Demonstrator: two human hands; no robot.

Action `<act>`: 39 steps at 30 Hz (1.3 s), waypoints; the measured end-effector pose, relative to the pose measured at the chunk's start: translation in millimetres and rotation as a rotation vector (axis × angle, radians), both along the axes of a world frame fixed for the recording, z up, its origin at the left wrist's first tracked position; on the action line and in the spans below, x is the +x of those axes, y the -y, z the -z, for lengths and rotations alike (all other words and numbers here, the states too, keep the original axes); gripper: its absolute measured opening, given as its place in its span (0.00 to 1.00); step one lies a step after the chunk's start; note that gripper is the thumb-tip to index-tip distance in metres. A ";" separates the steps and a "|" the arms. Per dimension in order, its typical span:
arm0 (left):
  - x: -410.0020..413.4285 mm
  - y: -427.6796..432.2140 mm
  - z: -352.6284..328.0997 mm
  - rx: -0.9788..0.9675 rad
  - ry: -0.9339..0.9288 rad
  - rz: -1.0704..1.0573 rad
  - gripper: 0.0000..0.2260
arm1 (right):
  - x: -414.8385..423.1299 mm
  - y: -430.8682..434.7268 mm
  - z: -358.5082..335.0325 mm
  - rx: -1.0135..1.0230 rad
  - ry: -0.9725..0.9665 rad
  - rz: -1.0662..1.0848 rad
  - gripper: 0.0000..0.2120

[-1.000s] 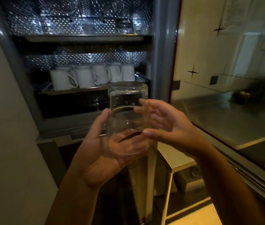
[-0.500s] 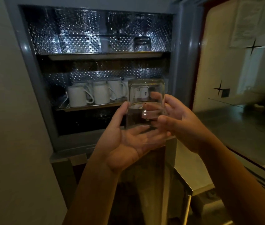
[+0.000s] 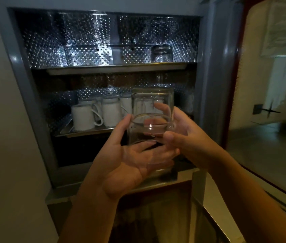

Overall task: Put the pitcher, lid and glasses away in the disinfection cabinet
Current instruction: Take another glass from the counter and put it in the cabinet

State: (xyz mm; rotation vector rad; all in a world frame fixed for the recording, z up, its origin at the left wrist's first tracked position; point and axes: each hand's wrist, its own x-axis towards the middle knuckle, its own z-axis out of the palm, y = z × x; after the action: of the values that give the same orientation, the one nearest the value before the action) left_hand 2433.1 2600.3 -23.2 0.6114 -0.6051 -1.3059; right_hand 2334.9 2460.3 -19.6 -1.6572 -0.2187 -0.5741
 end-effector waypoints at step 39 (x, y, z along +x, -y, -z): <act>151.4 38.9 -126.8 -0.251 0.172 -0.231 0.29 | 198.3 42.8 -140.0 -0.157 0.224 0.029 0.32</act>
State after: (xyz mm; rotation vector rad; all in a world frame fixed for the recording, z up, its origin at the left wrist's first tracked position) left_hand 2584.6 2561.4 103.6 0.5702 -0.8009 -0.9492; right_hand 2533.2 2417.4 120.4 -1.7487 -0.4124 -0.7824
